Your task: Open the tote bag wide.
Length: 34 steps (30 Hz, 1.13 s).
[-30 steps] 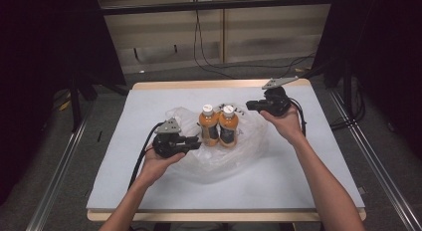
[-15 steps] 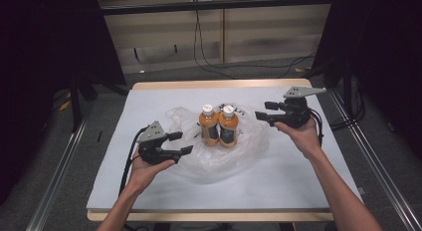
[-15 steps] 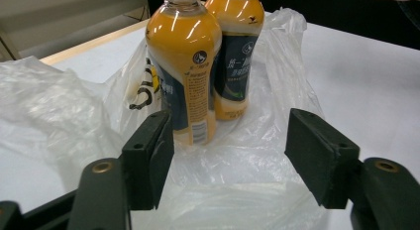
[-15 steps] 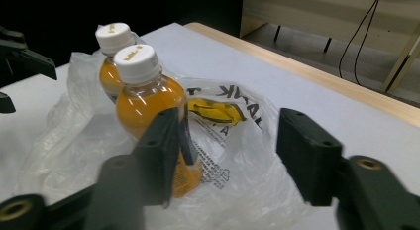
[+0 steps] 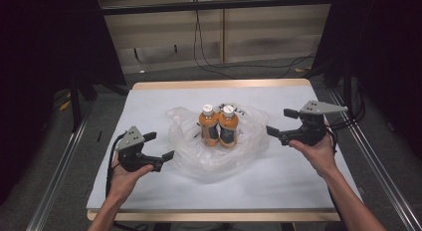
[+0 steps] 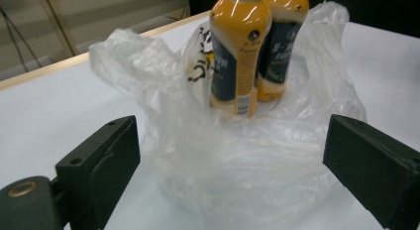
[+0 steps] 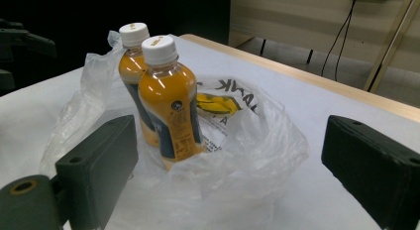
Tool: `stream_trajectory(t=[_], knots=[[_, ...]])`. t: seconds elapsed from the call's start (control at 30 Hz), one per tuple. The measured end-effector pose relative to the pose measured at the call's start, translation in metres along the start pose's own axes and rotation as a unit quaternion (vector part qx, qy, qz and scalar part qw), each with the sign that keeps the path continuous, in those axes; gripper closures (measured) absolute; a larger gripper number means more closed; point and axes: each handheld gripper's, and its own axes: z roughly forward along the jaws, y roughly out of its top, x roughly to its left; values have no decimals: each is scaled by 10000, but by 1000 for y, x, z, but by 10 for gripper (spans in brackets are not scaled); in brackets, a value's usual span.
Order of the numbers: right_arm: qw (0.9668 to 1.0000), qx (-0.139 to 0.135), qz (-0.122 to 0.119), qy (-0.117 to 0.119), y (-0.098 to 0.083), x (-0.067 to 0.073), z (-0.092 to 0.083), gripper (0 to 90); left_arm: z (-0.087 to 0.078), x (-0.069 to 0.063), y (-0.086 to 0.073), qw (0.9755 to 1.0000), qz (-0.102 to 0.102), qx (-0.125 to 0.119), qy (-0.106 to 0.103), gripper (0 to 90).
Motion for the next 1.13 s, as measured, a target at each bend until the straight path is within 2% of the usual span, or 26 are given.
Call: stream_trajectory(t=[0.07,0.13,0.17,0.33,0.43,0.47,0.53,0.67,0.73,0.8,0.87,0.93,0.97,1.0,1.03,1.07,1.1,1.13], knots=[[10000,12,5,-15,-5,1,-5,57,-5,2,-4,10000,-68,38,-22,67],[9997,121,-102,-158,-10,1,-9,55,-10,2,-10,9999,-100,106,78,51],[9998,122,-62,-166,-13,-1,-11,51,-13,2,-13,9998,-130,90,150,51],[9995,24,197,-226,-28,0,-25,40,-28,1,-26,9991,-411,102,100,34],[9994,103,179,-290,-38,5,-31,41,-36,-4,-31,9990,-388,88,222,35],[9993,129,181,-298,-41,6,-32,40,-38,-5,-34,9990,-407,68,186,34],[9992,98,236,-320,-46,8,-37,41,-40,-8,-39,9988,-396,82,276,34],[9986,143,315,-392,-56,14,-47,41,-44,-7,-50,9982,-439,101,407,34],[9983,140,343,-441,-61,16,-51,41,-44,-6,-56,9976,-540,75,431,32],[9977,55,486,-473,-68,15,-56,41,-43,-5,-61,9975,-540,87,444,29],[9972,53,516,-541,-75,14,-59,41,-43,-5,-65,9972,-578,118,459,29],[9962,157,494,-703,-83,14,-63,41,-46,-6,-67,9973,-611,99,388,28],[9958,175,511,-735,-85,14,-65,42,-49,-6,-67,9971,-583,74,492,28],[9952,170,624,-728,-90,12,-68,43,-51,-6,-68,9970,-571,50,514,28],[9944,152,713,-770,-94,11,-70,42,-51,-6,-68,9972,-468,56,589,28],[9941,150,737,-785,-97,12,-71,43,-51,-6,-68,9970,-468,80,615,28],[9940,202,672,-841,-99,12,-71,42,-53,-5,-68,9962,-496,99,714,31],[9937,266,600,-904,-100,11,-71,42,-56,-4,-68,9943,-522,-61,924,38]])
